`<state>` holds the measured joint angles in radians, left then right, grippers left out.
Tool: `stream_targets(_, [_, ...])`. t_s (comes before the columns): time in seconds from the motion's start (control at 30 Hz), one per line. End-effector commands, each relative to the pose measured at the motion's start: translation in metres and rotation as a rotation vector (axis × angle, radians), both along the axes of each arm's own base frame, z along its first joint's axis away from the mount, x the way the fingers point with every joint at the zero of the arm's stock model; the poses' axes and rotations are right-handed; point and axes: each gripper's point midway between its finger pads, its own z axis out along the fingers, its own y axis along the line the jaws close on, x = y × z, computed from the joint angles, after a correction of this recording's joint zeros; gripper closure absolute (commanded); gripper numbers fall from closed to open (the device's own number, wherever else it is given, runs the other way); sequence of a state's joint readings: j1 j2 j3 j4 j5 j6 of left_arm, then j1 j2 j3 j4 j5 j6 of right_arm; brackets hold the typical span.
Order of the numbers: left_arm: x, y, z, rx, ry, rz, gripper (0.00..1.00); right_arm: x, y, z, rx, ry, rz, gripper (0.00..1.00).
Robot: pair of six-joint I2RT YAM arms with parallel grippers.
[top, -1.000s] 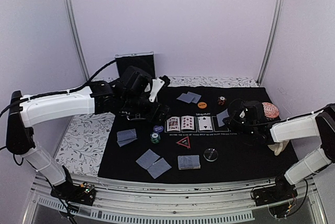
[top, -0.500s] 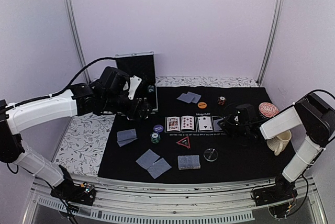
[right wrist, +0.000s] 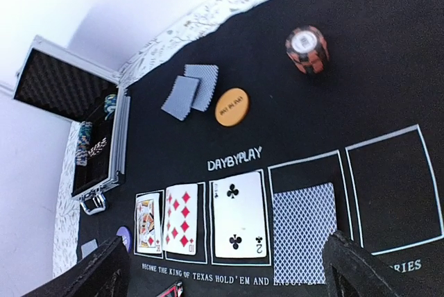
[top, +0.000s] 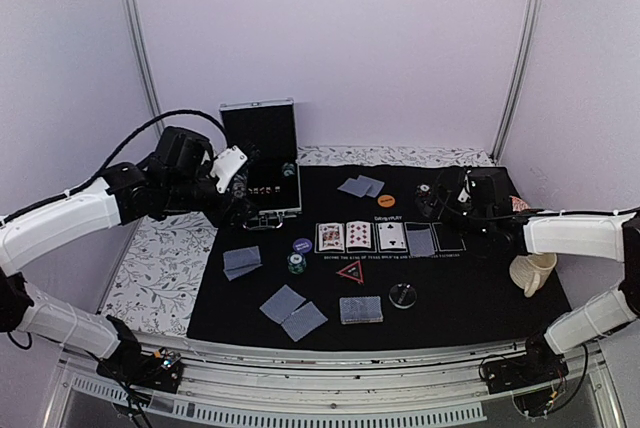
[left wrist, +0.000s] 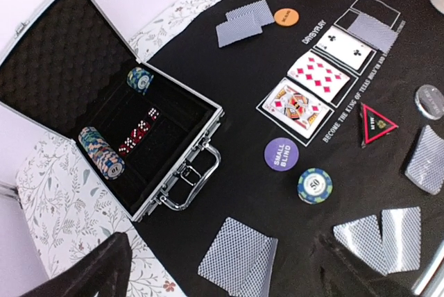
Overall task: Distribute texas hold em gaming equipment
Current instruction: Place the poker card in the community card area, then pick up the face-down deck piles from the poker table mat.
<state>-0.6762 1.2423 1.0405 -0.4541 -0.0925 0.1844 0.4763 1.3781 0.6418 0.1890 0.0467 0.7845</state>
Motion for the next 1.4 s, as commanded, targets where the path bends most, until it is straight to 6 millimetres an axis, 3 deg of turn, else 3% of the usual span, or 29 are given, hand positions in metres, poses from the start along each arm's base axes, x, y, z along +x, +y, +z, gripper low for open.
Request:
stream_targets(0.0, [0.014, 0.022, -0.022, 0.063, 0.066, -0.028, 0.18, -0.008, 0.001, 0.035, -0.192, -0.087, 0.168, 0.01])
stream_targets(0.1, [0.023, 0.032, -0.055, 0.108, 0.139, -0.016, 0.17, -0.017, 0.019, 0.056, -0.195, -0.151, 0.306, 0.01])
stream_targets(0.23, [0.038, 0.043, -0.107, 0.149, 0.274, 0.001, 0.12, -0.032, 0.041, 0.065, -0.192, -0.193, 0.435, 0.01])
stream_targets(0.33, [0.050, 0.059, -0.145, 0.224, 0.401, 0.076, 0.17, -0.043, 0.054, 0.071, -0.194, -0.218, 0.500, 0.01])
stream_targets(0.47, [0.040, 0.064, -0.180, 0.270, 0.477, 0.062, 0.20, -0.055, 0.061, 0.083, -0.178, -0.267, 0.544, 0.01])
stream_targets(0.73, [0.019, 0.052, -0.205, 0.236, 0.536, -0.064, 0.05, -0.064, 0.055, 0.101, -0.174, -0.337, 0.540, 0.01])
stream_targets(0.87, [0.011, 0.055, -0.225, 0.284, 0.590, -0.067, 0.07, -0.067, 0.057, 0.103, -0.163, -0.344, 0.555, 0.01])
stream_targets(1.17, [-0.023, 0.029, -0.214, 0.293, 0.573, -0.212, 0.14, -0.069, 0.056, 0.102, -0.161, -0.347, 0.558, 0.01])
stream_targets(1.37, [-0.028, 0.022, -0.205, 0.266, 0.605, -0.218, 0.16, -0.070, 0.056, 0.101, -0.163, -0.341, 0.560, 0.01])
